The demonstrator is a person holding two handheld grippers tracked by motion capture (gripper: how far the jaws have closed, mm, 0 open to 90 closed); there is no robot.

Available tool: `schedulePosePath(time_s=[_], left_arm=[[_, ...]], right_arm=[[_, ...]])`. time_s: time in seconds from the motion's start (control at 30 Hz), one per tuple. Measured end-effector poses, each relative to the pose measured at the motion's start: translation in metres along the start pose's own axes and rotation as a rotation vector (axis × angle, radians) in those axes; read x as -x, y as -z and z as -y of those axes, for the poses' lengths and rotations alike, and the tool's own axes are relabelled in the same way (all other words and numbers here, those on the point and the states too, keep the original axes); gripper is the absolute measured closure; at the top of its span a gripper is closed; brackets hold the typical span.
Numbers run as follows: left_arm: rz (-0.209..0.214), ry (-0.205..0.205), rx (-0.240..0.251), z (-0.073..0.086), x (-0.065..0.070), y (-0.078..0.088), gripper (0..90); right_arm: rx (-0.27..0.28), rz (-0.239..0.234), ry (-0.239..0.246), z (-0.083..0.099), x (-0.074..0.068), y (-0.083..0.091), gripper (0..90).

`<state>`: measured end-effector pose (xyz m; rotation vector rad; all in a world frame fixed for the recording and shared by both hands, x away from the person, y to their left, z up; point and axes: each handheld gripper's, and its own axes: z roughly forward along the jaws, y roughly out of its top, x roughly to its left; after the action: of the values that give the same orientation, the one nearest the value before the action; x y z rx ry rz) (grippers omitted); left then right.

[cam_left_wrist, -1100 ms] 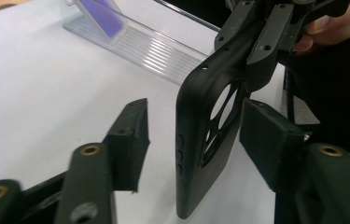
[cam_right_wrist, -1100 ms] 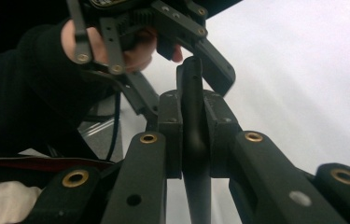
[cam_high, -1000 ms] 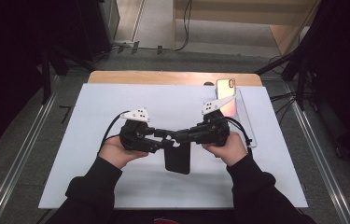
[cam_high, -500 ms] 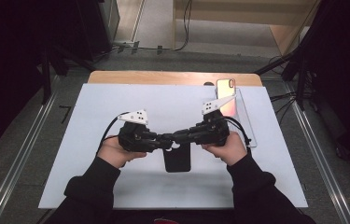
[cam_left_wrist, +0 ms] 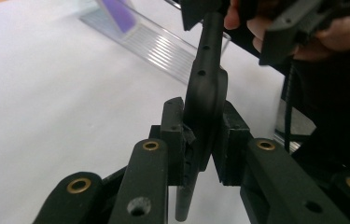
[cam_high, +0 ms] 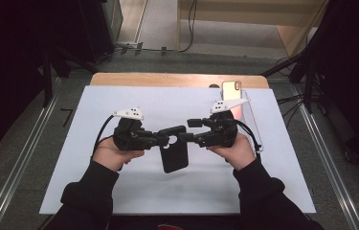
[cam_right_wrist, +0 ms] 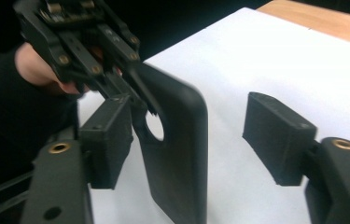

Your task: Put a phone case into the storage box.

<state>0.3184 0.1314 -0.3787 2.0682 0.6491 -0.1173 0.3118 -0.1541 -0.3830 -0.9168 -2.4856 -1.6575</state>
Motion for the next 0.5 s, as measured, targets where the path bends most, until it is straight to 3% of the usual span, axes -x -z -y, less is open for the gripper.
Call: schedulePosePath(time_s=[0.07, 0.2, 0.27, 0.3, 0.33, 0.4, 0.43, 0.5], left_arm=[[-0.030, 0.001, 0.002, -0.001, 0.001, 0.002, 76.4], [-0.087, 0.054, 0.016, -0.003, -0.001, 0.007, 76.4], [-0.116, 0.089, 0.026, -0.004, -0.002, 0.010, 76.4], [-0.122, 0.095, 0.031, -0.004, -0.002, 0.011, 76.4], [-0.131, 0.110, 0.042, -0.004, -0.003, 0.012, 76.4], [-0.150, 0.122, 0.056, -0.005, -0.003, 0.014, 76.3], [-0.172, 0.127, 0.064, -0.005, -0.002, 0.015, 76.3], [-0.201, 0.138, 0.063, -0.006, -0.002, 0.015, 76.2]], right_arm=[[0.001, 0.022, 0.005, 0.001, -0.001, -0.002, 24.1], [-0.025, 0.089, 0.013, 0.004, -0.002, -0.007, 23.3], [-0.030, 0.084, 0.017, 0.006, -0.002, -0.010, 23.2], [-0.026, 0.077, 0.015, 0.007, -0.002, -0.011, 20.5], [-0.017, 0.076, 0.021, 0.008, -0.003, -0.013, 12.5], [-0.009, 0.132, 0.030, 0.009, -0.006, -0.017, 0.0], [-0.009, 0.152, 0.029, 0.009, -0.007, -0.019, 0.0], [-0.004, 0.145, 0.023, 0.011, -0.009, -0.022, 0.0]])
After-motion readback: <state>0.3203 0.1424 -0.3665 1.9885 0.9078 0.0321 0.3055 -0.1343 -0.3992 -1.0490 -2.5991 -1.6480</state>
